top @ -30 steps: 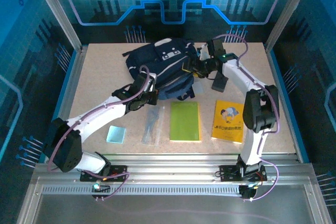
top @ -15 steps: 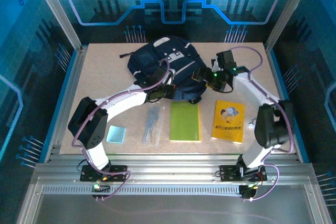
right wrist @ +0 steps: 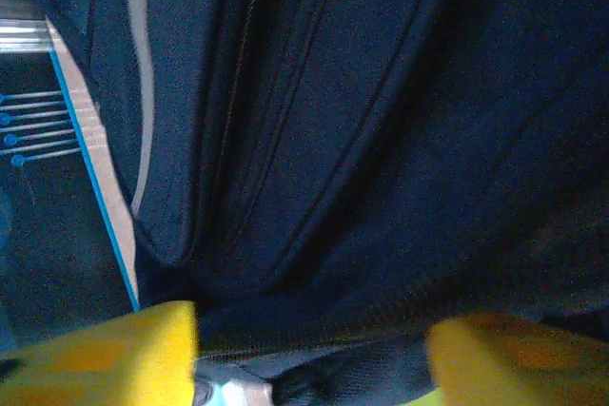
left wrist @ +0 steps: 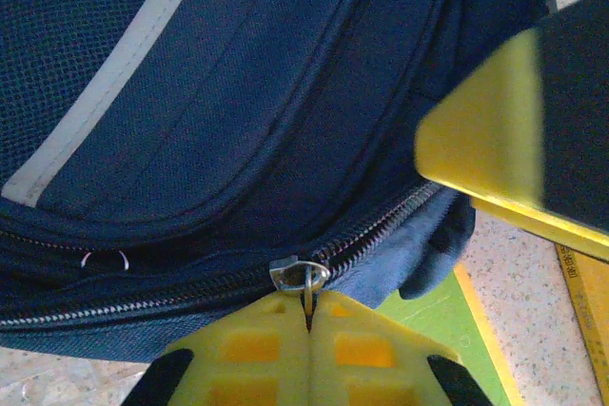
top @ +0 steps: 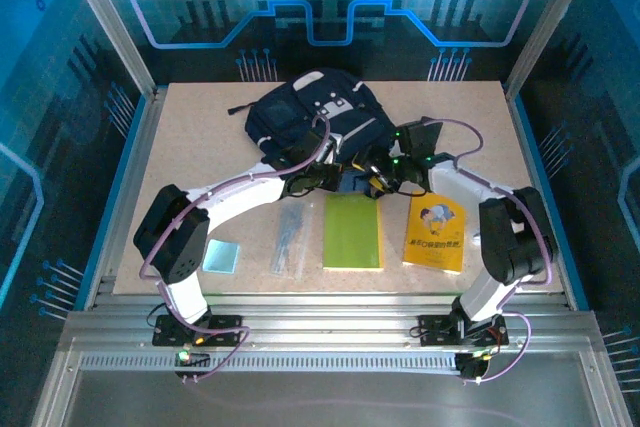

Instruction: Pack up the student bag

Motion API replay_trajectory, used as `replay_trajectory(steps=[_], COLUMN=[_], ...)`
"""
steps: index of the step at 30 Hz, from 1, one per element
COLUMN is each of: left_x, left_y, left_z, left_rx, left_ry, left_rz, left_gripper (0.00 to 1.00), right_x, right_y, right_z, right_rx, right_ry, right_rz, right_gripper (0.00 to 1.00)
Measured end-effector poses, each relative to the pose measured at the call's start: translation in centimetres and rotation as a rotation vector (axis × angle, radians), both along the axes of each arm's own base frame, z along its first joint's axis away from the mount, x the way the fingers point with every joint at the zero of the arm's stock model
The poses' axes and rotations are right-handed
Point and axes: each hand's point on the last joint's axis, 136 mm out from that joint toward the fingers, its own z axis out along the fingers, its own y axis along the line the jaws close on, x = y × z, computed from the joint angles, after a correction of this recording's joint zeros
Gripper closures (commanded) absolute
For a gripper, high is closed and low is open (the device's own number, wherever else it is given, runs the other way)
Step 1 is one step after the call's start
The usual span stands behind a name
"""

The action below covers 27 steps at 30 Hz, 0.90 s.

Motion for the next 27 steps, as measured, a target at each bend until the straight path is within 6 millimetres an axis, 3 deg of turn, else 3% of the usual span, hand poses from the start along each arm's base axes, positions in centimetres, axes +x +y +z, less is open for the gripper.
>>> replay_trajectory(steps=[1, 2, 10, 21, 24, 27], left_x=[-0.2, -0.4, -1.4, 2.7, 4.3, 5.5], left_y=[0.2, 0.3, 2.5, 14.3, 17.1, 19.2], left_z=[-0.3, -0.7, -3.3, -6.5, -7.6, -7.3], left_rx=[0.004, 0.011, 0.063, 0.228, 0.241, 0.230], left_ry=[0.005, 0.013, 0.045, 0.097, 0.131, 0.144], left_rz=[0.000, 0.001, 0.022, 0.285, 0.362, 0.427], left_gripper=[1.00, 1.00, 1.00, 1.00, 1.00, 1.00], right_x=[0.2, 0.3, 0.0, 0.2, 0.2, 0.2], right_y=[0.0, -0.1, -0.7, -1.7, -1.7, -1.7], right_z=[-0.7, -1.4, -3.0, -3.8, -4.0, -4.0], right_rx=[-0.005, -0.008, -0.011, -0.052, -0.057, -0.054], right_ry=[0.014, 0.027, 0.049, 0.039, 0.041, 0.039], right_rz=[-0.014, -0.027, -0.055, -0.066, -0.063, -0.057], right_gripper=[0.93, 1.00, 1.00, 1.00, 1.00, 1.00])
